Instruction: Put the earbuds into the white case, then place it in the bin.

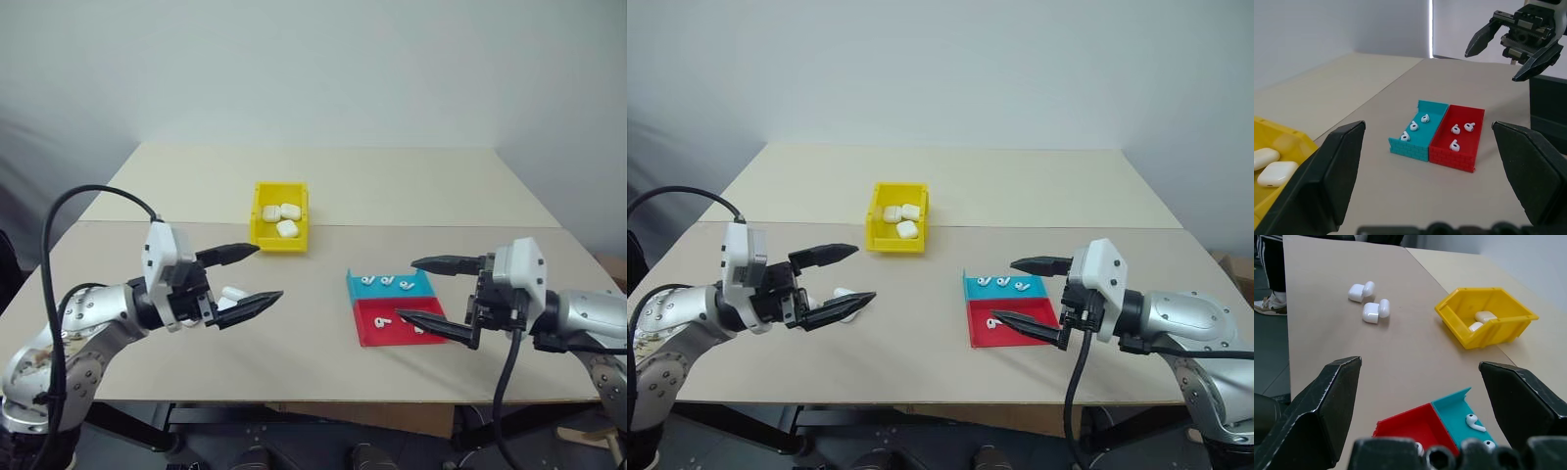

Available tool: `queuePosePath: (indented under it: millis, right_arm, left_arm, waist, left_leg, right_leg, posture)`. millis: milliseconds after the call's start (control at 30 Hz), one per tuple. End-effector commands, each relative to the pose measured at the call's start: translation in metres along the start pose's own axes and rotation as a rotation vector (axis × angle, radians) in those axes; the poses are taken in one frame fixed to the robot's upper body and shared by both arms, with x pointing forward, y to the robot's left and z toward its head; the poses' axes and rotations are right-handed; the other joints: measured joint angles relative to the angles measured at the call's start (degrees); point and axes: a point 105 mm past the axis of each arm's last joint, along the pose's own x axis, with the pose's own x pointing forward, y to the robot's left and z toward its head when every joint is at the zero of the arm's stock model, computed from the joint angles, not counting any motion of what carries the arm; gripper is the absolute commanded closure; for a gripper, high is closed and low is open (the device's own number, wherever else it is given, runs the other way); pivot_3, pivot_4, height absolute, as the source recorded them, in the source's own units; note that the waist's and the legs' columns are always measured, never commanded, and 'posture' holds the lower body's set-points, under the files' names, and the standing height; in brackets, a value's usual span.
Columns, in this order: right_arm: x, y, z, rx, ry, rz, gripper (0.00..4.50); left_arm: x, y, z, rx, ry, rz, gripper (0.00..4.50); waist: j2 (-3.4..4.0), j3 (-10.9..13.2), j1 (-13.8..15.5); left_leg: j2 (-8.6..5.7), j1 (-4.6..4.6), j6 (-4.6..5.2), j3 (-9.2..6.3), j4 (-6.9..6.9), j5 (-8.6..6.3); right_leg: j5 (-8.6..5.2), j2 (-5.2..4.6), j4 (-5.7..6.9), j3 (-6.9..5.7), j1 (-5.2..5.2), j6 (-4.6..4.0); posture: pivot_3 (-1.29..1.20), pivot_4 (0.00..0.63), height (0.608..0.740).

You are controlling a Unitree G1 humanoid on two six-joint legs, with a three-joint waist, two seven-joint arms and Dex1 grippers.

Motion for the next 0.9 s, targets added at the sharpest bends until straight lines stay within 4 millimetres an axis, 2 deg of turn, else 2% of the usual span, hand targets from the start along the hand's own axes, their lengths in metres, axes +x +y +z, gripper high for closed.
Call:
queuePosePath:
  millis: [33,233,333,567,633,733,900]
  right_arm:
    - [-0.001,0.001,0.009,-0.043,-0.030,-0.002,0.02]
    - [-0.001,0.002,0.009,-0.036,-0.036,-0.011,0.02]
    - [0.001,0.002,0.010,-0.027,-0.041,-0.016,0.02]
    - [0.005,-0.002,0.009,-0.026,-0.027,-0.033,0.02]
    - [0.006,-0.003,0.009,-0.022,-0.027,-0.040,0.02]
    - [0.006,-0.001,0.011,-0.017,-0.030,-0.040,0.02]
    - [0.009,0.001,0.011,-0.004,-0.035,-0.054,0.02]
  left_arm:
    - [0.000,-0.002,0.009,0.033,-0.026,-0.019,0.00]
    - [-0.001,-0.004,0.005,0.042,0.018,-0.023,0.00]
    - [-0.003,0.003,0.001,0.066,0.083,0.040,0.00]
    - [-0.011,0.028,-0.023,0.160,0.379,0.248,0.00]
    - [-0.013,0.036,-0.034,0.103,0.486,0.312,0.00]
    - [-0.022,0.047,-0.058,0.013,0.738,0.369,0.00]
    - [-0.024,0.061,-0.064,-0.103,0.908,0.440,0.00]
  waist:
    - [0.00,0.0,0.0]
    - [0.00,0.0,0.0]
    - [0.00,0.0,0.0]
    - [-0.02,0.0,0.0]
    - [-0.02,0.0,0.0]
    - [-0.09,0.1,0.3]
    - [-0.11,0.1,0.2]
  left_leg:
    - [0.00,0.00,0.00,0.00,0.00,0.00]
    - [0.00,0.00,0.00,0.01,0.00,0.00]
    - [0.00,0.00,0.00,0.01,0.00,0.00]
    - [0.00,0.01,-0.01,0.02,0.00,-0.01]
    - [0.00,-0.01,-0.01,0.05,-0.01,-0.01]
    - [0.01,-0.06,-0.02,-0.03,-0.01,-0.01]
    - [-0.04,-0.16,0.00,-0.01,-0.01,0.00]
  right_leg:
    - [0.00,0.00,0.00,0.00,0.00,0.00]
    - [0.00,0.00,0.00,0.00,0.00,0.00]
    - [0.00,0.00,0.00,0.00,0.00,0.00]
    - [0.00,0.00,0.00,0.02,-0.03,0.01]
    - [0.00,-0.01,0.01,0.03,-0.08,0.01]
    - [0.00,0.02,0.02,-0.02,-0.11,0.01]
    - [-0.01,0.02,0.01,0.01,-0.20,0.03]
  posture:
    - [0.00,0.150,0.740]
    - [0.00,0.150,0.740]
    - [0.00,0.150,0.740]
    - [0.00,0.150,0.740]
    - [0.00,0.150,0.740]
    - [0.00,0.150,0.740]
    - [0.00,0.150,0.740]
